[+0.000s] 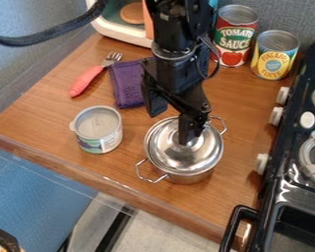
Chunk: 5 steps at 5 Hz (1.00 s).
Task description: Moved the red fork on the upper right side of the table over the pot
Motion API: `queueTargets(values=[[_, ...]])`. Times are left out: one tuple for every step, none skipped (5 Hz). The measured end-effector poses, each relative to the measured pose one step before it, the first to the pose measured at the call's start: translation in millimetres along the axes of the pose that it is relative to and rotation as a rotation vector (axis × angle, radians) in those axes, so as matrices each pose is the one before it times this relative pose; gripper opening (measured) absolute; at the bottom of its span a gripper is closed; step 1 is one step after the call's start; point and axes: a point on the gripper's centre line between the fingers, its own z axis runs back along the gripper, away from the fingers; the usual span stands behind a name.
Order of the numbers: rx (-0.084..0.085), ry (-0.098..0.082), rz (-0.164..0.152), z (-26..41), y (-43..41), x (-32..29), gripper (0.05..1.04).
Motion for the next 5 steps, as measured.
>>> queueTargets(values=[[-0.0102,0.0260,0.0007,-6.28,-1.04,-2.77,1.001],[0.0008,0.0055,0.0778,1.98,39.66,5.11,1.001],[-0.0013,-0.0251,0.0936,1.79,45.54,7.82,1.001],[0.0029,0.0012,0.0654,-12.08,42.77,3.35,1.001],[0.0446,0.0196,0.0376,-24.40,39.17,-2.98,1.001]])
